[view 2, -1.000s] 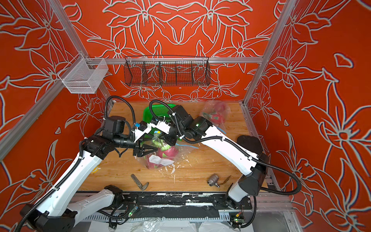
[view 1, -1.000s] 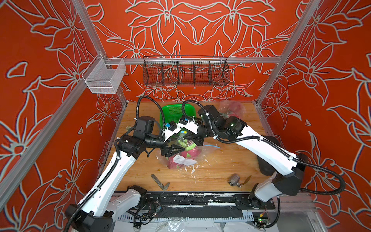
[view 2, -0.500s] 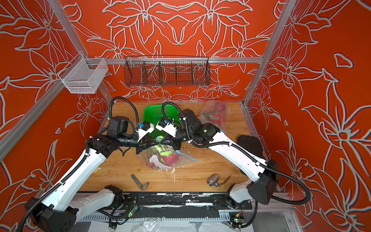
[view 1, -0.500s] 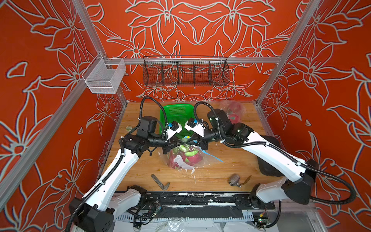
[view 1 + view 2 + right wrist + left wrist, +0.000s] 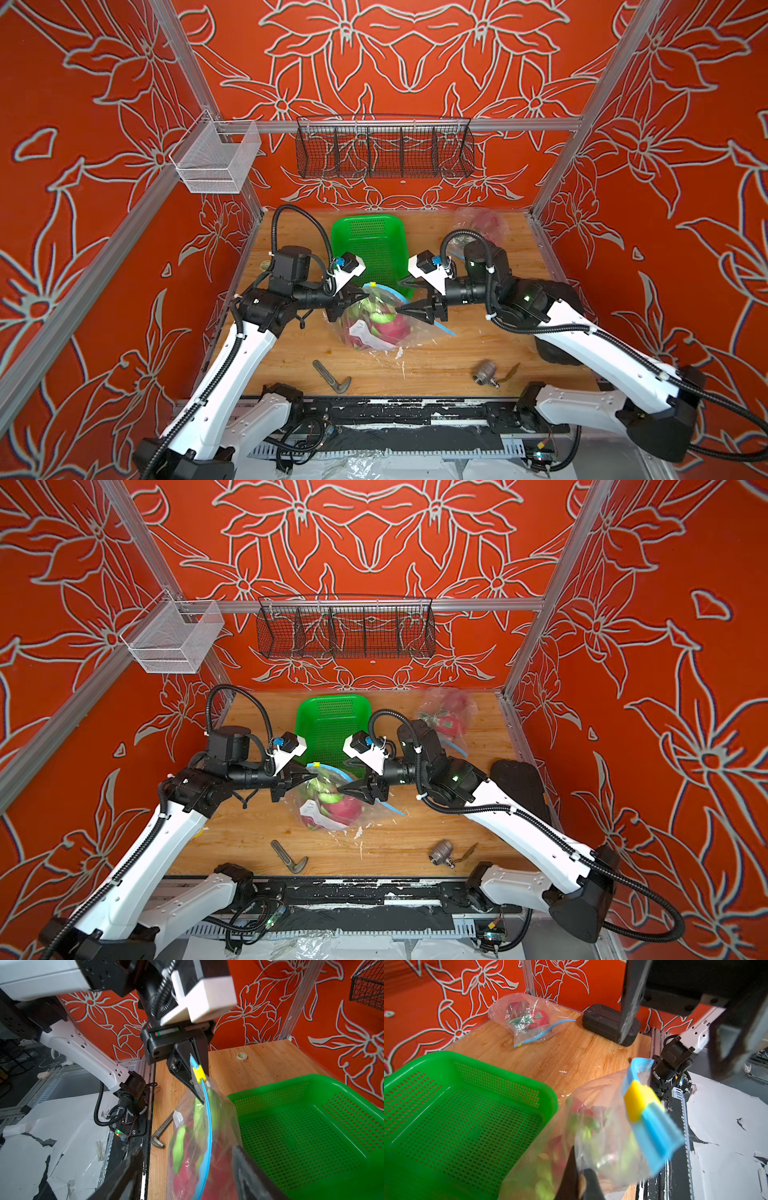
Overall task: Open the zip-top bag and take out the dragon fruit
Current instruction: Pick up the zipper food storage bag at the center of the board.
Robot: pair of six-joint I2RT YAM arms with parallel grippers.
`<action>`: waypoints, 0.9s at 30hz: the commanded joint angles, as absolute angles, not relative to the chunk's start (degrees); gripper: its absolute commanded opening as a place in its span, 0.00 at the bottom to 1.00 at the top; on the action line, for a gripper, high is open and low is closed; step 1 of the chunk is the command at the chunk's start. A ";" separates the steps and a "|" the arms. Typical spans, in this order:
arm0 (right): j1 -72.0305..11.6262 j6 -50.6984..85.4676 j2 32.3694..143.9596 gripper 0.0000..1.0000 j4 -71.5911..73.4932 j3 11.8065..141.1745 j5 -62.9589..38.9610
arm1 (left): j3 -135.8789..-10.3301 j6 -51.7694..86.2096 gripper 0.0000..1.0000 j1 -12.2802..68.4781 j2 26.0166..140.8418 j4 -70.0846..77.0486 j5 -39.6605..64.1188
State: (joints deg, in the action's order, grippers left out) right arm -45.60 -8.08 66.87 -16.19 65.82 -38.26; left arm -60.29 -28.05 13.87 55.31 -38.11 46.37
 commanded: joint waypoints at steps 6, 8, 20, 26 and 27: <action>-45.35 -6.49 70.85 0.47 -11.45 64.70 -39.31 | -61.45 -27.14 0.00 13.52 54.05 -38.99 47.99; -45.37 -6.24 72.13 0.28 -11.27 65.40 -39.33 | -61.61 -27.10 0.00 13.51 53.71 -39.53 47.82; -45.36 -7.60 72.83 0.00 -16.50 71.93 -40.62 | -70.26 -30.10 0.99 13.55 55.74 -50.53 51.15; -45.36 -8.21 72.83 0.00 -16.61 71.74 -40.71 | -71.49 -27.98 0.75 13.62 56.07 -47.20 53.07; -45.35 -8.32 72.73 0.00 -16.61 71.72 -41.07 | -71.71 -27.67 0.67 13.62 56.07 -46.68 52.59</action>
